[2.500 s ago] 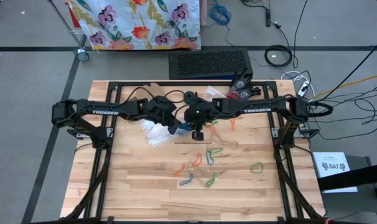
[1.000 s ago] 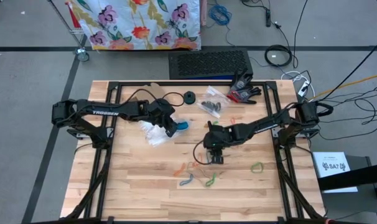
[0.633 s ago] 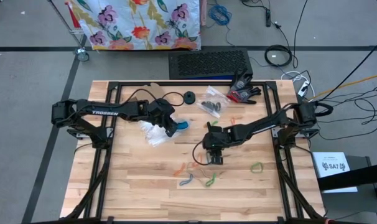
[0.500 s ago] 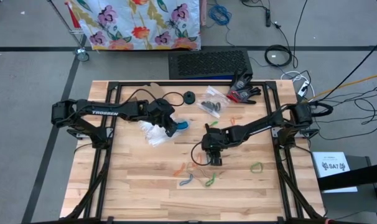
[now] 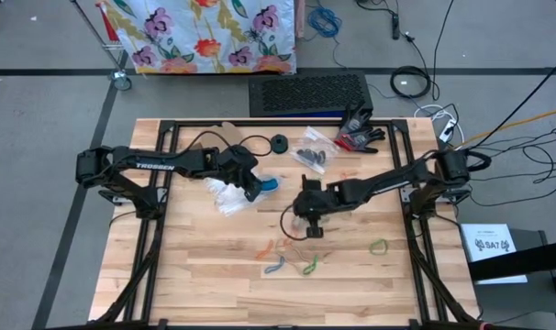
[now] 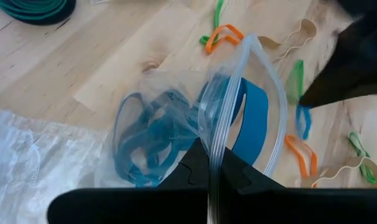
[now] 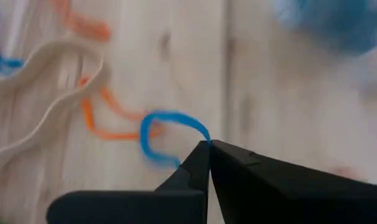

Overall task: Sort rubber bands
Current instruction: Put the blue rubber band into the transparent zip bag

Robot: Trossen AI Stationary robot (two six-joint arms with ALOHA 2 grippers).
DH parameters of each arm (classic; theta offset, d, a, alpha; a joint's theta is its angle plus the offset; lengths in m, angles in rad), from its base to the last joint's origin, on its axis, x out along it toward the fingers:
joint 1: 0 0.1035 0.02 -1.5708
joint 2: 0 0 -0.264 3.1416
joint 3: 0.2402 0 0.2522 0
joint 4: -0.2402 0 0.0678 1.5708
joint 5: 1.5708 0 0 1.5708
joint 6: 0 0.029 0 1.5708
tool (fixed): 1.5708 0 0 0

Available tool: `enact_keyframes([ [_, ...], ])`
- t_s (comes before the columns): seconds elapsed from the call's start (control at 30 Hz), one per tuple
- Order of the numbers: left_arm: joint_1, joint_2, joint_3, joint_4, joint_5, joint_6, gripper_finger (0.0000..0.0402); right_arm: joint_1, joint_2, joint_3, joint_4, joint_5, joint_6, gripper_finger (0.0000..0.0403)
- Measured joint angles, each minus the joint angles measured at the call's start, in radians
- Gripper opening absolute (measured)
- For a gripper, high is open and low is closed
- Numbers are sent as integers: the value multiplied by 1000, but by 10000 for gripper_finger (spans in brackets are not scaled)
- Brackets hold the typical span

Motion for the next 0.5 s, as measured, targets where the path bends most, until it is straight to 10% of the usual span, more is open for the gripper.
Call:
enact_keyframes([
  [0.5, 0, 0, 0, 20, 39, -55, 0, -92, -40, 247, 98, 188, -312, 1],
])
